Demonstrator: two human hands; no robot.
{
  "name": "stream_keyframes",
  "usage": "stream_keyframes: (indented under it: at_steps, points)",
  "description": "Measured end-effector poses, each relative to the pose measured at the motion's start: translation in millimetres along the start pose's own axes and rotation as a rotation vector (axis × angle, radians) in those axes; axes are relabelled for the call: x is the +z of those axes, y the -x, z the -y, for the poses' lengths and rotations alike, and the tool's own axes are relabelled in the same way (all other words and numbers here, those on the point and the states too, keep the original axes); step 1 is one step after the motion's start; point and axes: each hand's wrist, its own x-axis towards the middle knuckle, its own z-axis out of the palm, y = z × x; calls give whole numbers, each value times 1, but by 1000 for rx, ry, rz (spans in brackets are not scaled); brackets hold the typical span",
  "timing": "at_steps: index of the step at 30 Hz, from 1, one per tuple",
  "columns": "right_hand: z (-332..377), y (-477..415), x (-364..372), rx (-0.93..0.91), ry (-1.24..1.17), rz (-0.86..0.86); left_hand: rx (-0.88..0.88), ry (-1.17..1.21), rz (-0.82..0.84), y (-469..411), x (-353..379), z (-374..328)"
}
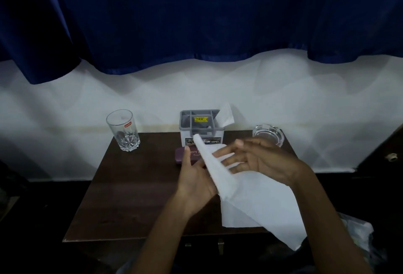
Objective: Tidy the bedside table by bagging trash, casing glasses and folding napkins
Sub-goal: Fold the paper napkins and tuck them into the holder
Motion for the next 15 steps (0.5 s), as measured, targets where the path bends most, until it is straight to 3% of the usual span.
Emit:
stream_keyframes:
  at_steps: [2, 6, 8, 10, 12, 15]
  points:
    - [1, -2, 1, -36, -62, -42, -9, 56, 39, 5, 1, -2]
    - [-1, -8, -7, -132, -99, -507, -37, 71, -27, 7, -4, -8]
    - [-8, -11, -15, -34, 37, -657, -31, 69, -40, 7, -6, -8]
    - [-13, -12, -16, 135, 83, -607, -2, 56, -33, 9, -4, -7]
    - [-16, -12, -12, 271, 37, -451, 23, 64, 14, 10, -4, -6]
    - [-18, -12, -6, 278, -31, -320, 45, 74, 47, 11, -4, -6]
